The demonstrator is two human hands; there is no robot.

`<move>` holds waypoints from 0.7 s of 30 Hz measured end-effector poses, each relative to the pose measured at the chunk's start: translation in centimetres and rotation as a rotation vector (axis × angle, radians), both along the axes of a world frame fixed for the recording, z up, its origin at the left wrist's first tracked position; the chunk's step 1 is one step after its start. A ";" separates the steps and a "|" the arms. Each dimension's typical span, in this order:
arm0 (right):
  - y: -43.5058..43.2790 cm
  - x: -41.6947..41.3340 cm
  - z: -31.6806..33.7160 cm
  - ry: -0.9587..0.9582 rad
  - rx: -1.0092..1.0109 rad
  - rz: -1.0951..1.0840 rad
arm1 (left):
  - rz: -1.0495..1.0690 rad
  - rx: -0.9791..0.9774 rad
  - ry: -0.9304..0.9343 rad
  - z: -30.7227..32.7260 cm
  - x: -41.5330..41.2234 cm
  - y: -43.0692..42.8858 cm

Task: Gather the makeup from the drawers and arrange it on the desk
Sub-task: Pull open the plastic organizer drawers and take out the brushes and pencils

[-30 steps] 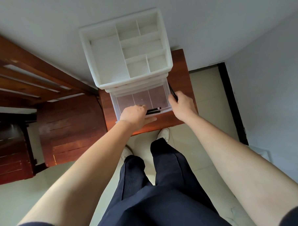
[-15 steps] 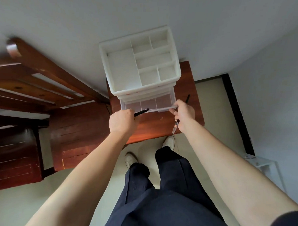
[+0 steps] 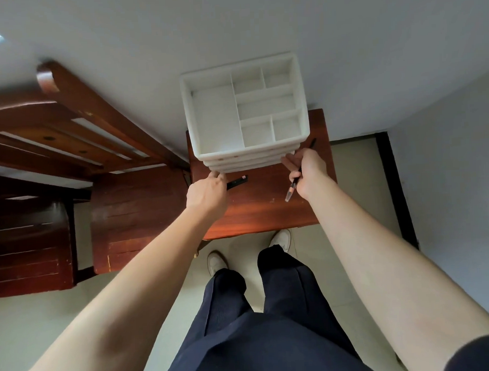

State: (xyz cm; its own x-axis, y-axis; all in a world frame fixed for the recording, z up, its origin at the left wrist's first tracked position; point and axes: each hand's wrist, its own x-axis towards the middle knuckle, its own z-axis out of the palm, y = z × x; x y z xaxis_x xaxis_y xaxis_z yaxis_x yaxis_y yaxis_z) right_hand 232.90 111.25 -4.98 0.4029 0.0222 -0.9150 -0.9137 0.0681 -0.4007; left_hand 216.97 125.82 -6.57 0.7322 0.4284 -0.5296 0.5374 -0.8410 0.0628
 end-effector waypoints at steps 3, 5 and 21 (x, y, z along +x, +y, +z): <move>-0.8 -1.1 0.7 -0.011 -0.002 0.054 | 0.006 0.003 -0.056 1.7 -0.3 -0.3; -1.0 -2.5 0.5 -0.015 -0.011 0.117 | 0.024 0.011 -0.090 2.7 -1.0 -0.4; 11.7 -21.2 10.3 -0.421 0.219 1.203 | 0.791 0.417 -0.355 17.5 -26.5 -0.8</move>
